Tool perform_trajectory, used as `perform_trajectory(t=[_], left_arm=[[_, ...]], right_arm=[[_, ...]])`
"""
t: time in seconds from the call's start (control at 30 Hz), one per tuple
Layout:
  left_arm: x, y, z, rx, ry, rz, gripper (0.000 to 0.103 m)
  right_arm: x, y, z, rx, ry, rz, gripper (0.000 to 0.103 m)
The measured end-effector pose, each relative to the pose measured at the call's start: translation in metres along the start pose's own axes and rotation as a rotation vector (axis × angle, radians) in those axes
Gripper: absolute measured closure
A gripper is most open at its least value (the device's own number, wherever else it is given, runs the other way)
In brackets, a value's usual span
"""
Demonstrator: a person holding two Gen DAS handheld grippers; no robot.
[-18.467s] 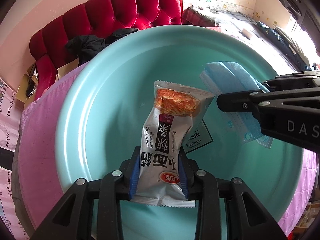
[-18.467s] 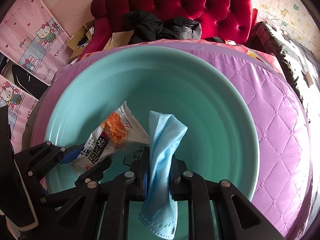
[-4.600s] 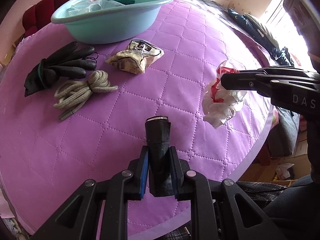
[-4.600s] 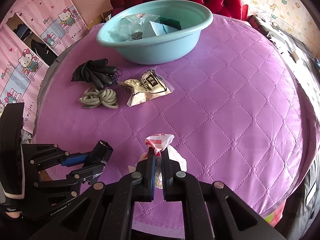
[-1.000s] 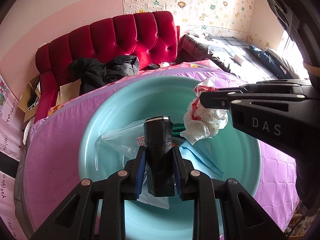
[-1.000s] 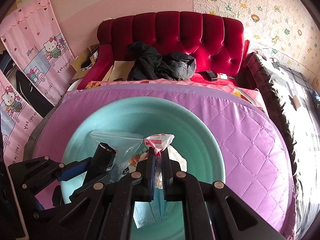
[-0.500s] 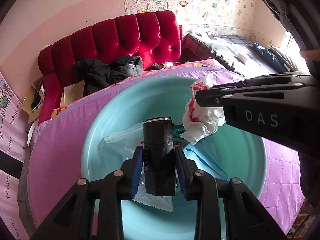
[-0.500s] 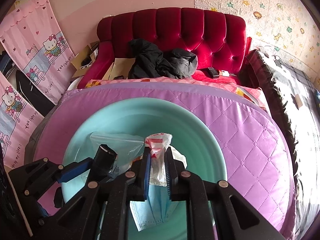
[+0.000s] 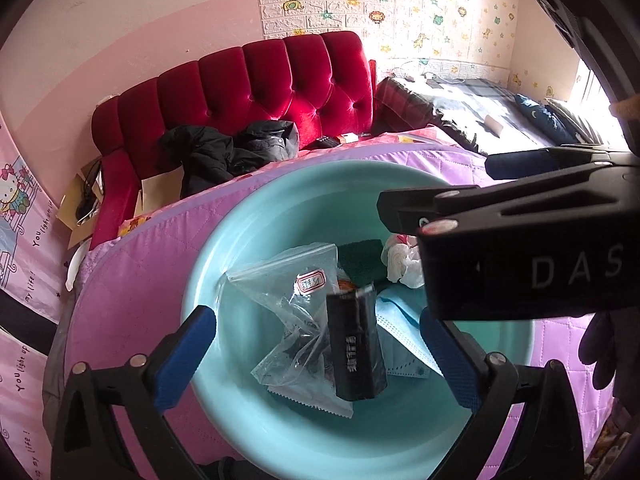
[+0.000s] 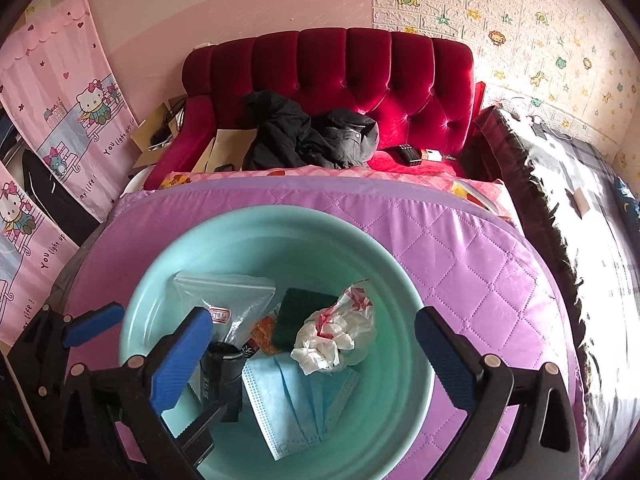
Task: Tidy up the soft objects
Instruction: 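Open both tools to drop the flashlight and tissue into the basin, then withdraw both tools from the basin toward the gold packet and rope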
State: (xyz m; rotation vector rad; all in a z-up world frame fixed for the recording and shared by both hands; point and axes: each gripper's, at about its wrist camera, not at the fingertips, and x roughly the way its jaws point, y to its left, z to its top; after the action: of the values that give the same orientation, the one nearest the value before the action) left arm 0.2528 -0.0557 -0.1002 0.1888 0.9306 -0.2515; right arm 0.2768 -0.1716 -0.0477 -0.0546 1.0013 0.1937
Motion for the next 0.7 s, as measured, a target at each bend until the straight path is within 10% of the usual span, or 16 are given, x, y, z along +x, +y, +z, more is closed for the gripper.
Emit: perform_trajectory(t=[0.7], left_arm=[[-0.060,0.016,-0.046,-0.042,-0.027,0.039,0.000]], right_arm=[[-0.065,0.019,-0.048,-0.019,-0.039,-0.004,0.000]])
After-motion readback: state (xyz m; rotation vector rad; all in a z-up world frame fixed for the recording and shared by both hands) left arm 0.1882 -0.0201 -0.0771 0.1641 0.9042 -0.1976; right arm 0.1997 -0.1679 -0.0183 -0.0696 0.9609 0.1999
